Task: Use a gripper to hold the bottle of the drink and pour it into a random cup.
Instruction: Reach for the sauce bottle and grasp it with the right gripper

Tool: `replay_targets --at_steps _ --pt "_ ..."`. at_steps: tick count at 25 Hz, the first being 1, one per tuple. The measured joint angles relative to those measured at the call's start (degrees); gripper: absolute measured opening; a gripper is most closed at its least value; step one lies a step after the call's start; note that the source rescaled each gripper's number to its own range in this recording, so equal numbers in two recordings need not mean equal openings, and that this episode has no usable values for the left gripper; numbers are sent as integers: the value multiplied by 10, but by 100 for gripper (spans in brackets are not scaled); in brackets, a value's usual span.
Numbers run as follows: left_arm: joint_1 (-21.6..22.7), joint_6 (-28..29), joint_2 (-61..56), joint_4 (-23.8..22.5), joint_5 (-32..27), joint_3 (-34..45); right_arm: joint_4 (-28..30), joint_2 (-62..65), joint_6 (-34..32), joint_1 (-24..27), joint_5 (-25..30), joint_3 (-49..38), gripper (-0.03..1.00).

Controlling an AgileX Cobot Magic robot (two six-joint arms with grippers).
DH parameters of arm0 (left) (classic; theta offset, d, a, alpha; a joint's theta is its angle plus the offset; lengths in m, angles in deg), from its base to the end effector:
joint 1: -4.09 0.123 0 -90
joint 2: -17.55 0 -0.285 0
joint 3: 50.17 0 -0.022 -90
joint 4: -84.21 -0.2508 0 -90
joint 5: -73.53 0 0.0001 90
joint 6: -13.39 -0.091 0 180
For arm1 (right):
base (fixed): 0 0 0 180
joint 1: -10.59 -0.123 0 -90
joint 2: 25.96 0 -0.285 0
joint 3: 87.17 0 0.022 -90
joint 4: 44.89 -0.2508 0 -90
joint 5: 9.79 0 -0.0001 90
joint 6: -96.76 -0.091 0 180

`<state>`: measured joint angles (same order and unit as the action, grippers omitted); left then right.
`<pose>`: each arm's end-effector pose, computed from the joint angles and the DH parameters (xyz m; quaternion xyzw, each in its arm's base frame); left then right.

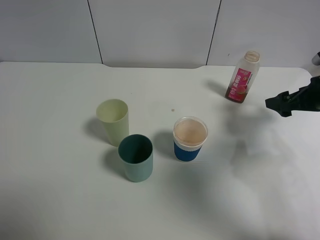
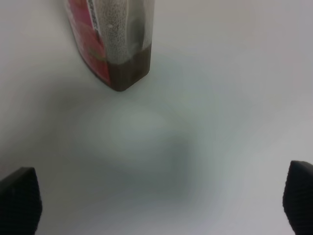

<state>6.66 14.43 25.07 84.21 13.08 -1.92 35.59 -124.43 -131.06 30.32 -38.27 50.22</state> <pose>-0.0060 -0.0003 0.2793 -0.0267 0.8486 0.0071 0.5282 0.2709 -0.0518 0.1658 -0.1817 0.8855 0.0458 0.4251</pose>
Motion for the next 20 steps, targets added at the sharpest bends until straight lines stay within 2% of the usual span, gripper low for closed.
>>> replay_targets --at_steps 4,8,20 --pt "0 0 0 0 0 0 59 -27 -51 0 -1 15 100" --pt "0 0 0 0 0 0 94 -63 -80 0 -1 33 100" --pt "0 0 0 0 0 0 159 -112 -86 0 -2 108 100"
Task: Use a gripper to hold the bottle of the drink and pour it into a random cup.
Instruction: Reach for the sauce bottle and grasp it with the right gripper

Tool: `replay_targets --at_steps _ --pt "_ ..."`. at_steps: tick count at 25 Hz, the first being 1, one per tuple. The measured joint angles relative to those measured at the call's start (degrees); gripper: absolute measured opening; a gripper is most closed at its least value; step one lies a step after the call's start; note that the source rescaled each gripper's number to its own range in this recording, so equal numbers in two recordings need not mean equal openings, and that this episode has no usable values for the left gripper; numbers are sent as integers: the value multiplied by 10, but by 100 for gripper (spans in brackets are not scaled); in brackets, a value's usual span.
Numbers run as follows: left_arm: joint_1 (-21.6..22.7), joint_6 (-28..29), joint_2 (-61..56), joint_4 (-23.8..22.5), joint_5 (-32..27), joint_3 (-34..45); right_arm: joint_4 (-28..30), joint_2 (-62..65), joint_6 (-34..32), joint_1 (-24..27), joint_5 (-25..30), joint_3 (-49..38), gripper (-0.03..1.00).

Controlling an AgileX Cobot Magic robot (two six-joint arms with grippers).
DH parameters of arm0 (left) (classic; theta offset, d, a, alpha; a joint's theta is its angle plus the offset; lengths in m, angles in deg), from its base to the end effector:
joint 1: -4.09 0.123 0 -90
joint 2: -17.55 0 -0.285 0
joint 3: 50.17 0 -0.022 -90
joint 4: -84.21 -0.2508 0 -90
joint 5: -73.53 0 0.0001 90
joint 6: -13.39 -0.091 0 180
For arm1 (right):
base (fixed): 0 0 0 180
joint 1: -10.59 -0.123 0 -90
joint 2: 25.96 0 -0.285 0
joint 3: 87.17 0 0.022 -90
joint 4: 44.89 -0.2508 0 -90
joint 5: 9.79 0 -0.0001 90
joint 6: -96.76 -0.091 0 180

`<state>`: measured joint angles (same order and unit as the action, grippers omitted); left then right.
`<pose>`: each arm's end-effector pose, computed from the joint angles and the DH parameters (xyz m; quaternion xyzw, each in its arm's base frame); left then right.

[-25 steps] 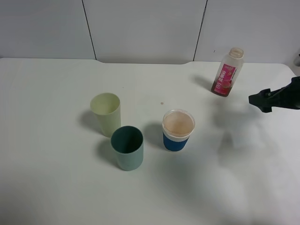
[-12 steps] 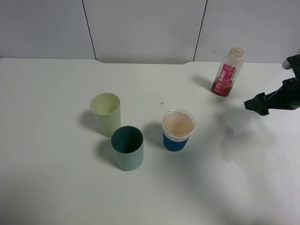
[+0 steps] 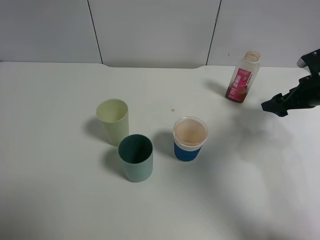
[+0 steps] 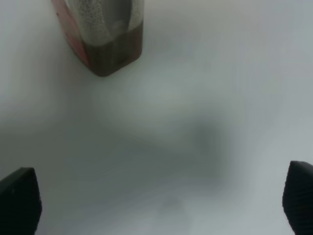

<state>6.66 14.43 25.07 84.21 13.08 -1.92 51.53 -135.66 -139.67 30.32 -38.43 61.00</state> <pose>-0.0060 -0.0003 0.2793 -0.0267 0.8486 0.0071 0.5282 0.3113 -0.0657 0.1431 -0.2422 0.8953 0.0553 0.3697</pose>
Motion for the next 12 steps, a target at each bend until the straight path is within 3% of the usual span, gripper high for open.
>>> replay_targets --at_steps 8,12 --pt "0 0 0 0 0 0 30 -60 -1 0 -15 64 100" --pt "0 0 0 0 0 0 30 -88 -3 0 -60 100 100"
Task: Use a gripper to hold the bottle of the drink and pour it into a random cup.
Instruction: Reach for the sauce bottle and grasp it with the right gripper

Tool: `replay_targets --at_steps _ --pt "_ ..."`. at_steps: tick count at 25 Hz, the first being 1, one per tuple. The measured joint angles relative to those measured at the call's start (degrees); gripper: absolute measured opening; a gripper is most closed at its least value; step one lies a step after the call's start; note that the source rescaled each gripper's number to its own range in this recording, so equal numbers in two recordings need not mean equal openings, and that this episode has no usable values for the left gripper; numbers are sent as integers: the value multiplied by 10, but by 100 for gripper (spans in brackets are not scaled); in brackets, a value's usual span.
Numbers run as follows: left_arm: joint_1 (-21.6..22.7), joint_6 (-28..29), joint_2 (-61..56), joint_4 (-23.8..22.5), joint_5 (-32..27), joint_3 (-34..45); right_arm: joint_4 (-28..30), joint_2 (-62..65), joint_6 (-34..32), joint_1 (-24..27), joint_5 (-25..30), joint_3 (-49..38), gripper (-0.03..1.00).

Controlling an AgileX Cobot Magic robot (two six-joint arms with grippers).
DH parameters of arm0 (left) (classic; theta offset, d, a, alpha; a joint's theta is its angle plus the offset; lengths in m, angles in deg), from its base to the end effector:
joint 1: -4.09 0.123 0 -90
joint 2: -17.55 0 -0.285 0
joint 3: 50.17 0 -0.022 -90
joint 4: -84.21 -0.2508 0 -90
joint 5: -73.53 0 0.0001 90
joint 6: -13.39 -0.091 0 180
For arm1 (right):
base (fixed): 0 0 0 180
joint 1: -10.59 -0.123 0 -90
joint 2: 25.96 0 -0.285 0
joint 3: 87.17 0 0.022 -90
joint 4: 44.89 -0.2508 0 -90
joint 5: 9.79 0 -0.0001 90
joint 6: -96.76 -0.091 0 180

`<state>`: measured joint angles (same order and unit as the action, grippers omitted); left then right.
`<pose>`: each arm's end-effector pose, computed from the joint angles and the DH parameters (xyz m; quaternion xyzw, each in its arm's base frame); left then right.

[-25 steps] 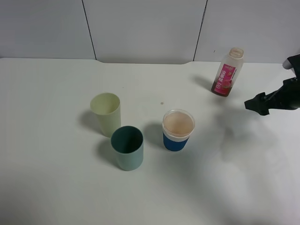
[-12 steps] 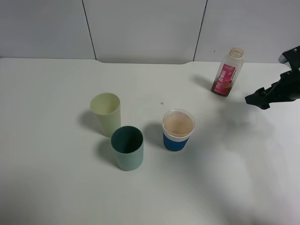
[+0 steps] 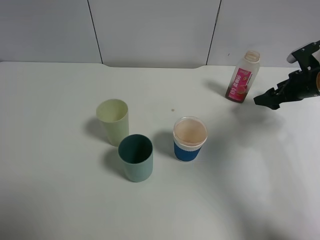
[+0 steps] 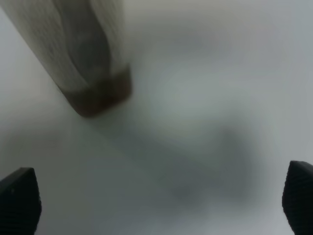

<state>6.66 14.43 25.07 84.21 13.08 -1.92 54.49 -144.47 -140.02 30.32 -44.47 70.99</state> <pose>-0.0060 -0.0003 0.2793 -0.0267 0.8486 0.0071 0.5282 0.3507 -0.0716 0.1313 -0.2790 0.8765 0.0928 0.3811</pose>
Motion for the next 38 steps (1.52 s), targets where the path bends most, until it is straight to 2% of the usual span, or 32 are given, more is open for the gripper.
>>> replay_targets --at_steps 3,12,15,21,26,31,35,38 --pt "0 0 0 0 0 0 1 -22 3 -11 -24 23 100" --pt "0 0 0 0 0 0 1 -60 9 -47 -36 86 99" --pt "0 0 0 0 0 0 1 -74 16 -47 -59 89 96" --pt "0 0 0 0 0 0 -2 -90 52 -49 -84 89 95" --pt "0 0 0 0 0 0 -6 -93 57 -49 -98 89 94" --pt "0 0 0 0 0 0 -16 -97 67 -49 -98 89 94" --pt "0 0 0 0 0 0 -26 -97 101 -49 -98 90 94" --pt "0 0 0 0 0 0 -55 -97 128 -49 -98 90 94"
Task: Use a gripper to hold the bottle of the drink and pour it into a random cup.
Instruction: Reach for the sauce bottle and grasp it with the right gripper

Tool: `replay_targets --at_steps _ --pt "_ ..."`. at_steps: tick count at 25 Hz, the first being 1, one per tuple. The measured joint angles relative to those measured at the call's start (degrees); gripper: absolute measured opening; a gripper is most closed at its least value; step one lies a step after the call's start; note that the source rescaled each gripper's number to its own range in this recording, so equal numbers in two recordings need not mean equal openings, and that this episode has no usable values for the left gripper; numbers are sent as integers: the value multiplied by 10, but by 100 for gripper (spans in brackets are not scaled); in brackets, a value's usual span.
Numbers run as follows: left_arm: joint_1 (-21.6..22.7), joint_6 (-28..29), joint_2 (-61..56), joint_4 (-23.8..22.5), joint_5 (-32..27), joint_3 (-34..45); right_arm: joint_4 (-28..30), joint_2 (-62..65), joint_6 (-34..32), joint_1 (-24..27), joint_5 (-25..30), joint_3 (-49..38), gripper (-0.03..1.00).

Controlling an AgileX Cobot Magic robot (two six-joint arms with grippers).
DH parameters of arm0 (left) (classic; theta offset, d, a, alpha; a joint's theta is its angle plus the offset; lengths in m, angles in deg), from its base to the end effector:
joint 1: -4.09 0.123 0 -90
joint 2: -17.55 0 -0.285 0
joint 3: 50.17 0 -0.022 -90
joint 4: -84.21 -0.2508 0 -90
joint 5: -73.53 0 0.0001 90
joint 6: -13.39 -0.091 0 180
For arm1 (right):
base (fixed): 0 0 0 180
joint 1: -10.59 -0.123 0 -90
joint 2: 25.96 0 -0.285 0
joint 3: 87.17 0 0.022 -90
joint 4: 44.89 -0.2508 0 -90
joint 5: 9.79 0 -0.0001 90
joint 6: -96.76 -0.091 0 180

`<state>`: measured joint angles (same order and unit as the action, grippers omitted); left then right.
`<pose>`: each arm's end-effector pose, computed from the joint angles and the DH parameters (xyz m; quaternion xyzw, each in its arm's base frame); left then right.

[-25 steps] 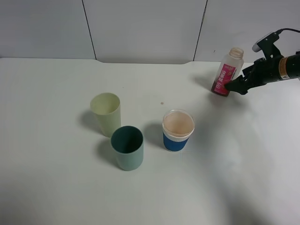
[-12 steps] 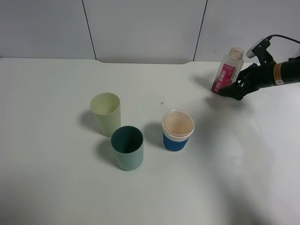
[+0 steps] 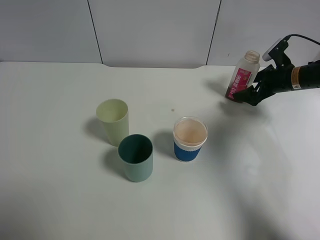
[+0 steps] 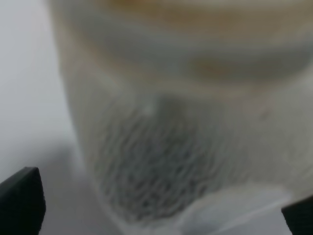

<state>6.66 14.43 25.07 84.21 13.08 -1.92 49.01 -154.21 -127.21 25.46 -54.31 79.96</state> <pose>-0.0060 -0.0003 0.2793 -0.0267 0.8486 0.0071 0.5282 0.3917 -0.0382 0.1121 -0.3854 0.8025 0.1489 0.4305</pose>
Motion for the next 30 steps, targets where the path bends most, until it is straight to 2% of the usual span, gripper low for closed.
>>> replay_targets --at_steps 4,10,16,19,22,28,30 --pt "0 0 0 0 0 0 -28 0 31 0 -5 0 94" --pt "0 0 0 0 0 0 -62 0 38 -3 -19 0 94" --pt "0 0 0 0 0 0 -65 -2 53 -3 -19 0 91" --pt "0 0 0 0 0 0 -65 -12 53 -4 -29 0 86" --pt "0 0 0 0 0 0 -65 -23 58 -12 -30 0 72" --pt "0 0 0 0 0 0 -66 -27 61 -20 -31 7 19" --pt "0 0 0 0 0 0 -67 -28 61 -22 -31 7 9"
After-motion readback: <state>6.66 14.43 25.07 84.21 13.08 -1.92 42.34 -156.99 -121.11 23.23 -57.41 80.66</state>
